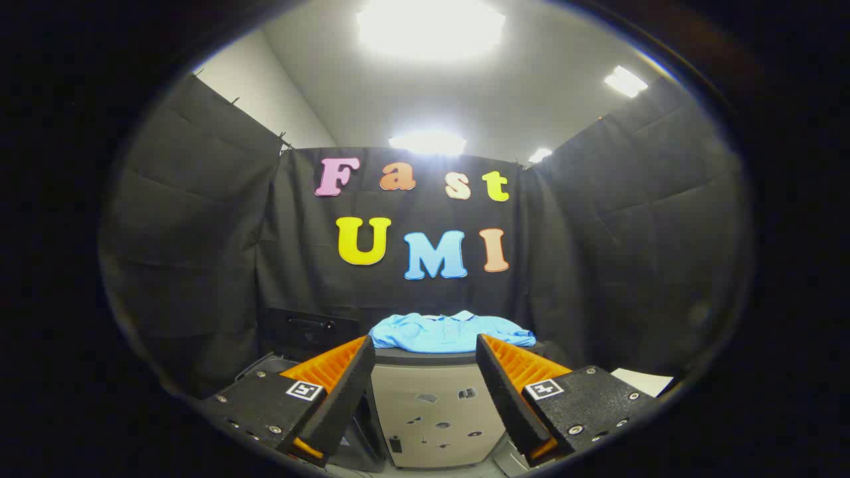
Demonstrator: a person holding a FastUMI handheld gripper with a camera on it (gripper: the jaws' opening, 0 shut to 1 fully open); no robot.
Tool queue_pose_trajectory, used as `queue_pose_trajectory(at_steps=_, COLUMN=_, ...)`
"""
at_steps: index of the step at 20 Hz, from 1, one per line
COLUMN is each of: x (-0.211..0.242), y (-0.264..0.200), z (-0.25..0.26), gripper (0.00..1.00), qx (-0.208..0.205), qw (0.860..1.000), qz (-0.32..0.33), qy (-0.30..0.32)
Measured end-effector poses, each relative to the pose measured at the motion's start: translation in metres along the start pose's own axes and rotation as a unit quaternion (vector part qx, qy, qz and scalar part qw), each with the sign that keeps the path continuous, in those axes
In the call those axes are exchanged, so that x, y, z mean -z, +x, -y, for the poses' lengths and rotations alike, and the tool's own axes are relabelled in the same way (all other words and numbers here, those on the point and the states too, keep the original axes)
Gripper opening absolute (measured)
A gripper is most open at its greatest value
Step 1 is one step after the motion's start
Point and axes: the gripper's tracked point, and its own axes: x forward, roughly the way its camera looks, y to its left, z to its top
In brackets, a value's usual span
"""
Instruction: Put the clothes into the washing machine and then close the washing machine lid.
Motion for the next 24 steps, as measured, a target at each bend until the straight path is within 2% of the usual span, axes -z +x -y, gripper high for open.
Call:
queue_pose_trajectory(at_steps=18, x=0.0, y=0.004, z=0.0, gripper=0.95, qx=-0.012, qw=1.0, qz=-0.007, qy=0.008)
queue_pose_trajectory(at_steps=22, x=0.001, y=0.014, z=0.002, gripper=0.95, qx=-0.008, qw=1.0, qz=-0.007, qy=0.014)
queue_pose_trajectory(at_steps=24, x=-0.004, y=0.033, z=0.007, gripper=0.94, qx=-0.004, qw=1.0, qz=-0.005, qy=0.019)
